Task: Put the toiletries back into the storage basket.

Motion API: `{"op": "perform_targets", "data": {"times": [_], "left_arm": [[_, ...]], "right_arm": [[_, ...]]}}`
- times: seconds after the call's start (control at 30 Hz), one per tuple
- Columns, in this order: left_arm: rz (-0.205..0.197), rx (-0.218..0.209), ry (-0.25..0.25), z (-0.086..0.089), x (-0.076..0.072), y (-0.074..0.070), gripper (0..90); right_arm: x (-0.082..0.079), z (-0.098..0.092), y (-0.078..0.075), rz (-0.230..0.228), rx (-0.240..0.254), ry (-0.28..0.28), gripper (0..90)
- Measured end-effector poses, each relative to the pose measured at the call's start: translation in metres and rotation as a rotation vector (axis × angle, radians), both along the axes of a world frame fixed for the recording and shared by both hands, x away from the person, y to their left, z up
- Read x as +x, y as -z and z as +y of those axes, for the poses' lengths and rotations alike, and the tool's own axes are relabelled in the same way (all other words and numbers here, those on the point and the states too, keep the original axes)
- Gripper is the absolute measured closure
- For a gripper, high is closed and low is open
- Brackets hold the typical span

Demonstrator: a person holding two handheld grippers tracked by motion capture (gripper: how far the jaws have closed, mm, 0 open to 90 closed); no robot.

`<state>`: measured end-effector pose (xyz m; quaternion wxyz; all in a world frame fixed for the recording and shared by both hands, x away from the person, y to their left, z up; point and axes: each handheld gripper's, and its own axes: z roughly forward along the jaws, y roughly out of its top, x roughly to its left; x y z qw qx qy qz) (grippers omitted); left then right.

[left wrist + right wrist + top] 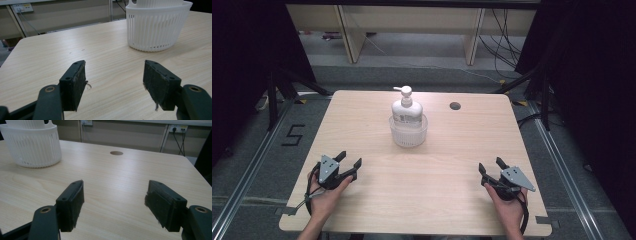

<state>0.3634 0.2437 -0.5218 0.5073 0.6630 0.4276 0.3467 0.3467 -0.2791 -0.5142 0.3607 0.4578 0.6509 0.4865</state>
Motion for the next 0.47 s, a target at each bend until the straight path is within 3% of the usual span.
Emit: {"op": "perform_targets", "data": {"times": [0.2, 0.23, 0.27, 0.33, 0.47], "left_arm": [[-0.014, -0.023, -0.005, -0.0005, -0.0041, 0.0019, 34.2], [-0.009, -0.029, -0.011, 0.0003, -0.0041, 0.0018, 34.2], [-0.009, -0.032, -0.011, 0.0008, -0.0038, 0.0018, 34.1], [-0.015, -0.046, -0.015, 0.0014, -0.0033, 0.0022, 34.0], [-0.009, -0.022, -0.015, 0.0003, -0.0049, 0.0015, 34.2]], "right_arm": [[0.0000, -0.0002, -0.0001, 0.004, 0.002, -0.001, 31.1], [-0.0007, 0.0013, 0.0002, 0.011, 0.021, 0.006, 31.1], [0.0002, -0.0007, -0.0002, 0.002, -0.004, -0.002, 31.1], [0.0002, -0.0006, -0.0003, 0.005, -0.006, -0.001, 31.1], [0.0001, 0.0001, 0.0000, 0.008, 0.007, 0.000, 31.1]]}}
